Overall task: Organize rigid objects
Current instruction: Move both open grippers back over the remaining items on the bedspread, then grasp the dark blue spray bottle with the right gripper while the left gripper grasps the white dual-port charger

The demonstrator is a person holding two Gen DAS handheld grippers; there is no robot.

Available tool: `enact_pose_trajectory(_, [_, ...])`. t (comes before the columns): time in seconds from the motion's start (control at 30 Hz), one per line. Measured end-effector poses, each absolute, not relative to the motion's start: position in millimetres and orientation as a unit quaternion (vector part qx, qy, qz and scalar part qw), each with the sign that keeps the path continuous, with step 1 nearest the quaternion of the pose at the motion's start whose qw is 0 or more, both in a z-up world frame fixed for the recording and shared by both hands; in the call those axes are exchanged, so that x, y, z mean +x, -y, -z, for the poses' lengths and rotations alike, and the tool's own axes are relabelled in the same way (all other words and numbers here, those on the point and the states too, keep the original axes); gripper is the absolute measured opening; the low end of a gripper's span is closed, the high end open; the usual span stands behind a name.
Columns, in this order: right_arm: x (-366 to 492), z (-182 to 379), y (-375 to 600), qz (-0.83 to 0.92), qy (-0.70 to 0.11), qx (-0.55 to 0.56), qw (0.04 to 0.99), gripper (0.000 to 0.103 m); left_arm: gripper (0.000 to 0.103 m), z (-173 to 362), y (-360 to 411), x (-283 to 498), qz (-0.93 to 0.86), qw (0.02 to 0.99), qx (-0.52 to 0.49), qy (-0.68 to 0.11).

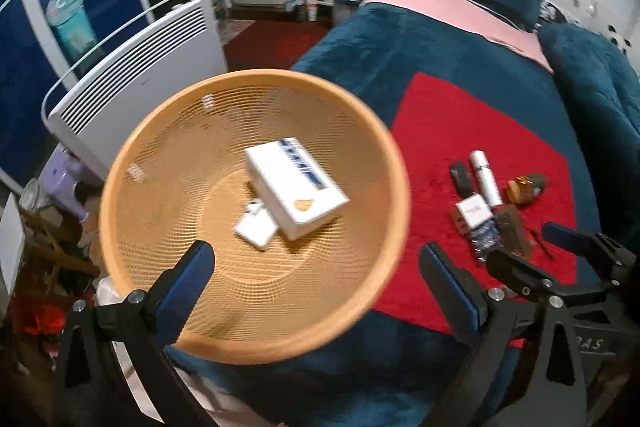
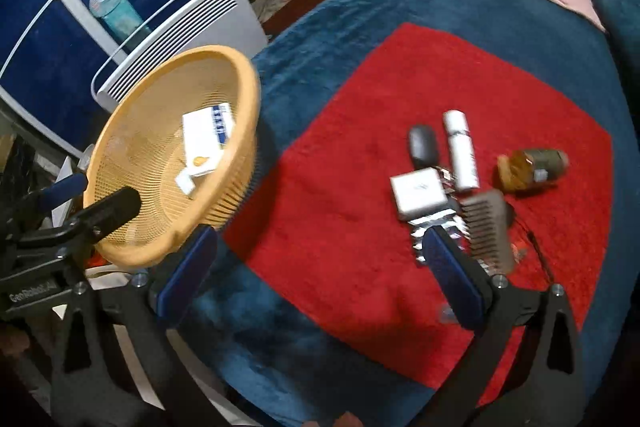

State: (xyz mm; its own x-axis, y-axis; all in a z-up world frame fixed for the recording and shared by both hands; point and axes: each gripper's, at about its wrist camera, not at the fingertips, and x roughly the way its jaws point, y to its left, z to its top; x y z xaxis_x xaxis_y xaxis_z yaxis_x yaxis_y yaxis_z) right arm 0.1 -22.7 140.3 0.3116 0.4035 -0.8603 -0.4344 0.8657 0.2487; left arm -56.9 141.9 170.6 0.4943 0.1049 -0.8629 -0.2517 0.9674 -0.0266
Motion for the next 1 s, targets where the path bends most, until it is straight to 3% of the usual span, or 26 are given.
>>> enact_pose_trajectory(0.5, [11,-93,143,-0.148,-0.580,0.061,0.799,0.103,0.102,-156,-41,-34,-0.002,0.858,-0.020,-0.513])
enact_pose_trajectory(0.87, [7,-56,182,-0.081,-0.612,0.114,0.778,0.102,0.102,-104,-11,-13,0.033,0.833,-0.031,-0.552])
enact_pose_trajectory(0.9, [4,-52,186,-0.073,-0.617,0.136,0.772,0.101,0.102,-98,-12,-12,0.032,0.832,-0.030,-0.554])
enact_pose_trajectory(0.97, [-1,-40,189,-0.071,-0.632,0.177,0.751,0.075,0.102,-90,-13,-10,0.034,0.829,-0.030,-0.557])
enact_pose_trajectory(1.0, [0,-34,189,-0.071,-0.641,0.190,0.740,0.071,0.102,-87,-14,-9,0.036,0.828,-0.030,-0.558])
